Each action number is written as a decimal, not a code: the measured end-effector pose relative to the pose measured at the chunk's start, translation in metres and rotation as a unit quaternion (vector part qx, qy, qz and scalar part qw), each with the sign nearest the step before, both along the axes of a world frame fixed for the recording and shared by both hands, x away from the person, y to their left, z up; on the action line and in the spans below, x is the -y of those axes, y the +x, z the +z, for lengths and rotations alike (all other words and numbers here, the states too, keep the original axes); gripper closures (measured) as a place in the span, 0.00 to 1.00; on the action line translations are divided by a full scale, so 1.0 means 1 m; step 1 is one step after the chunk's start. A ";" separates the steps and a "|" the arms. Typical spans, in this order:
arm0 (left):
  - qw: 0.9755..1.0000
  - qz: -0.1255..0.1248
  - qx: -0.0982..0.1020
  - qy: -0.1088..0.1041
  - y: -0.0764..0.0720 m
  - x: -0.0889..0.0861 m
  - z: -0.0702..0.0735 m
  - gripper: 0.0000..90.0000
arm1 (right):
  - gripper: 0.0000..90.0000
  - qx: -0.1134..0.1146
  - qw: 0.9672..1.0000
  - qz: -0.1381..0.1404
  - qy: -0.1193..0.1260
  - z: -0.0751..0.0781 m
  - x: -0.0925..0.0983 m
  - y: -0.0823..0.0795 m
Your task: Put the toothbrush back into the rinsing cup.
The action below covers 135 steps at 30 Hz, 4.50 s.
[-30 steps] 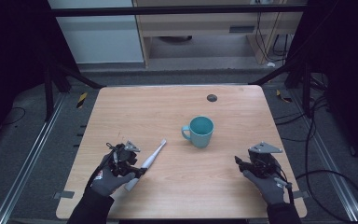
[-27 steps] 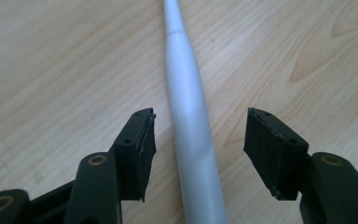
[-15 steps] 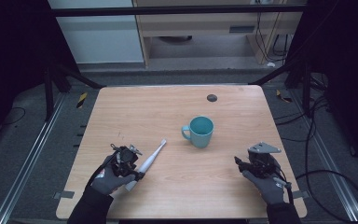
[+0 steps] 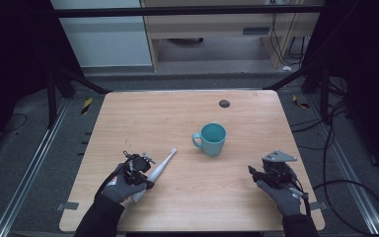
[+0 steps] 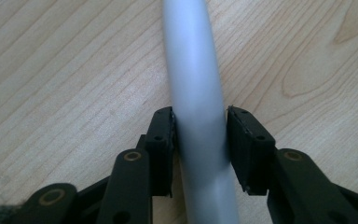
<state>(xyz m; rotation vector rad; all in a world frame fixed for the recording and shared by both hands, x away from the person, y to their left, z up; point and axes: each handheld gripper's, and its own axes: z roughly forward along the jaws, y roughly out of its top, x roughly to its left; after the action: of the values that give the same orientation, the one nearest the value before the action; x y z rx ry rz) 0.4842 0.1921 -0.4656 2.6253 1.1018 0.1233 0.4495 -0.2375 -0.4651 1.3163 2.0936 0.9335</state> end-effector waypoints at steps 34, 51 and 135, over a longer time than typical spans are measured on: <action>0.975 0.097 0.167 -0.106 -0.013 -0.017 0.048 0.73 | 0.43 0.008 1.000 -0.015 0.000 0.000 0.006 -0.001; 0.937 0.149 0.262 -0.174 0.015 0.014 0.087 0.73 | 0.41 0.014 1.000 -0.015 -0.001 -0.001 0.006 -0.001; 0.894 0.149 0.341 -0.251 0.076 0.201 0.030 0.73 | 0.40 0.024 1.000 -0.016 0.004 -0.003 0.009 0.000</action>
<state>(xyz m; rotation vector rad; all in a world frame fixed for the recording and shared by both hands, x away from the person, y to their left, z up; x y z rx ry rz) 0.5601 -0.0087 -0.4357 1.7218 1.0705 0.6697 0.4496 -0.2467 -0.4678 1.3161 2.0285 0.9512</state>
